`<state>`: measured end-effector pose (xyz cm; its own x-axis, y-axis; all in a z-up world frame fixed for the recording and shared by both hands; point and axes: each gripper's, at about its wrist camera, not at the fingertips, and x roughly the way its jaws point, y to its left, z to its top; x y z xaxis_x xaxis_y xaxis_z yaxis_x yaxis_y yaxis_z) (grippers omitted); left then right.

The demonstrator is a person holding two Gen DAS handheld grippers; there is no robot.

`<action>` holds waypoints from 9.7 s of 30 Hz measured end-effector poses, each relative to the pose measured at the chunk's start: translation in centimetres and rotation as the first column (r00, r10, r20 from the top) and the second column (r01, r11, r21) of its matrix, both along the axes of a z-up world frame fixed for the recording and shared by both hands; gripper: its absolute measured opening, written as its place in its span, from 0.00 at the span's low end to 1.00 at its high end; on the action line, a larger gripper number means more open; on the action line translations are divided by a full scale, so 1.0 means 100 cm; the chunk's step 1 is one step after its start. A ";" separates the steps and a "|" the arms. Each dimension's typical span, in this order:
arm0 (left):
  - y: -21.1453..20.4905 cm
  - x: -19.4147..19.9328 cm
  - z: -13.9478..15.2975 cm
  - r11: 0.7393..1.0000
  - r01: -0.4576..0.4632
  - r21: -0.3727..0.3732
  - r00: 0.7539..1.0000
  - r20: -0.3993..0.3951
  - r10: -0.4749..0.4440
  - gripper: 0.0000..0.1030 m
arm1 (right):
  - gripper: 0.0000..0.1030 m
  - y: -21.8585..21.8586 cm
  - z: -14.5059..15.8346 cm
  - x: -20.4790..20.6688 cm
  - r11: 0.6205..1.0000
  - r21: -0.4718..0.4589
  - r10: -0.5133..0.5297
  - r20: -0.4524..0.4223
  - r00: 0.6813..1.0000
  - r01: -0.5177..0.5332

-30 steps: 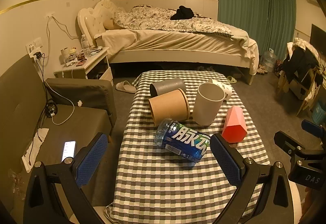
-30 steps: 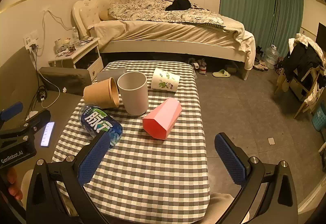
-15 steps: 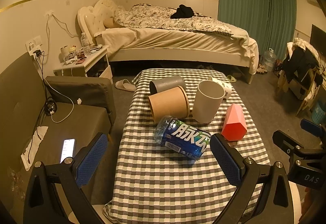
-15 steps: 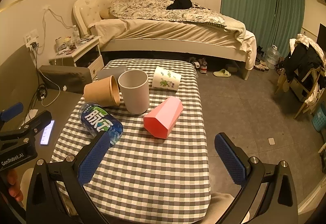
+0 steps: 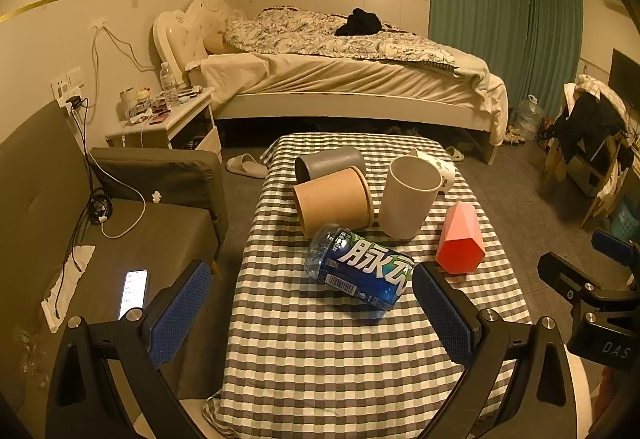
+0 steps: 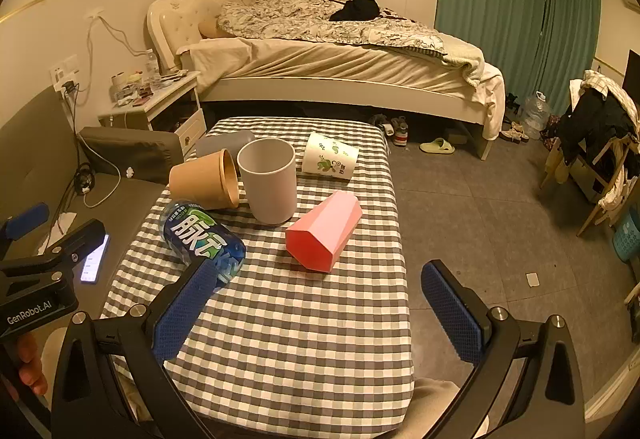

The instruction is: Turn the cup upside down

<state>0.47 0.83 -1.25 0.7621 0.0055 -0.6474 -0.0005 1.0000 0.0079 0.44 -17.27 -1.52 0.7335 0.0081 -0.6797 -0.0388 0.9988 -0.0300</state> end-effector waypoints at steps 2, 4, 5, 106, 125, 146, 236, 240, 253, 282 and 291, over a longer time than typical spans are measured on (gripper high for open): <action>0.000 -0.001 0.000 1.000 0.000 -0.004 1.000 0.000 0.000 1.00 | 1.00 0.001 0.001 -0.002 1.000 0.000 0.002 0.003 1.000 -0.002; -0.001 0.000 0.001 1.000 0.000 0.000 1.000 0.000 0.000 1.00 | 1.00 0.001 0.002 -0.002 1.000 -0.001 0.003 0.003 1.000 -0.003; -0.001 -0.001 0.000 1.000 0.001 0.002 1.000 0.000 -0.001 1.00 | 1.00 0.001 0.002 -0.002 1.000 -0.002 0.002 0.004 1.000 -0.002; 0.053 0.008 -0.006 0.993 -0.119 0.003 0.993 -0.022 0.119 1.00 | 0.70 0.044 -0.007 0.018 0.983 0.097 0.162 -0.085 0.983 -0.154; 0.066 -0.009 -0.031 0.987 -0.158 0.018 0.984 -0.081 0.159 1.00 | 0.70 0.062 -0.081 0.027 0.978 0.173 0.164 -0.294 0.942 -0.117; 0.047 0.006 -0.059 0.993 -0.117 0.023 0.979 -0.165 0.120 1.00 | 0.70 0.050 -0.118 0.057 0.985 0.166 0.113 -0.395 0.912 -0.050; -0.091 0.018 -0.080 0.990 0.118 -0.074 0.962 -0.240 -0.133 0.70 | 0.82 -0.110 -0.099 -0.014 0.971 0.165 -0.119 -0.293 0.949 0.173; -0.089 0.012 -0.072 0.988 0.128 -0.081 0.965 -0.218 -0.143 0.70 | 0.82 -0.103 -0.097 -0.012 0.975 0.154 -0.110 -0.290 0.951 0.160; -0.063 -0.010 -0.013 0.992 0.112 -0.064 0.990 -0.074 -0.117 0.70 | 0.82 -0.071 -0.056 -0.022 0.988 0.127 -0.061 -0.194 0.979 0.087; -0.008 -0.055 -0.021 0.999 0.033 -0.042 0.998 -0.052 -0.036 0.95 | 1.00 -0.012 -0.032 -0.065 0.997 0.072 0.008 -0.076 0.997 -0.003; -0.005 -0.057 -0.018 0.999 0.017 -0.042 0.999 -0.041 -0.018 0.95 | 1.00 -0.012 -0.033 -0.064 0.998 0.066 0.000 -0.081 0.997 0.006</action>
